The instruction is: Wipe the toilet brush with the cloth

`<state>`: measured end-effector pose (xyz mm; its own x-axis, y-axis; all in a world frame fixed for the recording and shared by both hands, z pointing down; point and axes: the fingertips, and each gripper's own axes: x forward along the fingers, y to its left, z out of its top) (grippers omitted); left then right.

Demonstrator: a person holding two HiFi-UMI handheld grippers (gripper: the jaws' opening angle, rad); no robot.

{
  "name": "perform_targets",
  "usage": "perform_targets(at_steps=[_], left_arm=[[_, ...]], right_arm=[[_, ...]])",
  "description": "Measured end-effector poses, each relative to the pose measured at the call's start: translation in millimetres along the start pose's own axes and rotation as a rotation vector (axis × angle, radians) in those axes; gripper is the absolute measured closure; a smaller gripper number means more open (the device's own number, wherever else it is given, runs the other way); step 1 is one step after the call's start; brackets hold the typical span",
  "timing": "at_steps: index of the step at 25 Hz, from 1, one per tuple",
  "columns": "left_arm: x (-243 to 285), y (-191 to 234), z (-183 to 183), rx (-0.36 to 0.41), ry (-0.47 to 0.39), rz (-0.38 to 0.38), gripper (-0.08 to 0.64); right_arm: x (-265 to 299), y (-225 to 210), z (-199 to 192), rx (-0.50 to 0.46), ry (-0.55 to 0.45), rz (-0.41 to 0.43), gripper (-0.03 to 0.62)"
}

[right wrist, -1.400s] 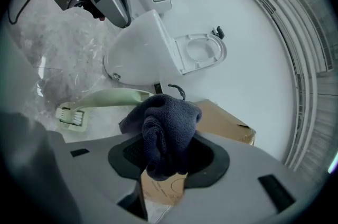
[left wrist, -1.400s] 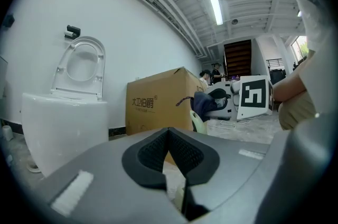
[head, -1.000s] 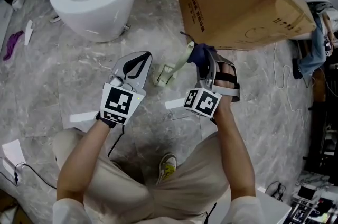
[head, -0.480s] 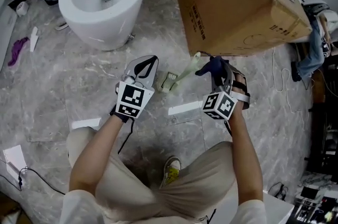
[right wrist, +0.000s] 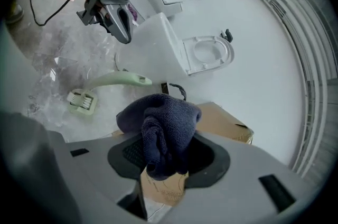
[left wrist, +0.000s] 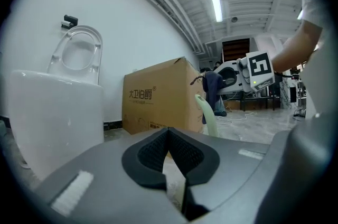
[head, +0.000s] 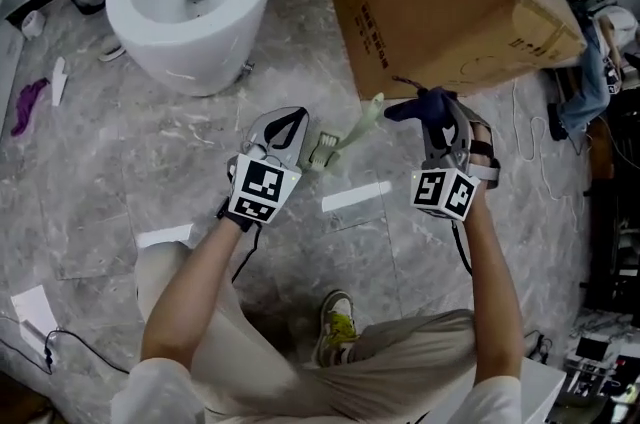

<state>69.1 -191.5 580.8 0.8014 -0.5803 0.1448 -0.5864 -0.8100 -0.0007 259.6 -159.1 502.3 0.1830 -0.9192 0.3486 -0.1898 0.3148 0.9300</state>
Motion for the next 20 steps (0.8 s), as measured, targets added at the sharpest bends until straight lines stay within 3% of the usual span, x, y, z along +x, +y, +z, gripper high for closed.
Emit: perform_targets(at_steps=[7,11,20], left_arm=[[-0.5,0.8,17.7,-0.033,-0.048,-0.002,0.558],[-1.7,-2.8,20.2,-0.023,-0.051,-0.019,0.558],[-7.3,-4.1,26.1,-0.021,-0.046,-0.013,0.558]], right_arm=[[-23.1,-4.4,44.4,0.036,-0.060,-0.023,0.420],[-25.4,4.4,67.7,0.042,-0.091,0.013,0.422],[-15.0,62.0,84.0,-0.167,-0.114,0.126,0.422]])
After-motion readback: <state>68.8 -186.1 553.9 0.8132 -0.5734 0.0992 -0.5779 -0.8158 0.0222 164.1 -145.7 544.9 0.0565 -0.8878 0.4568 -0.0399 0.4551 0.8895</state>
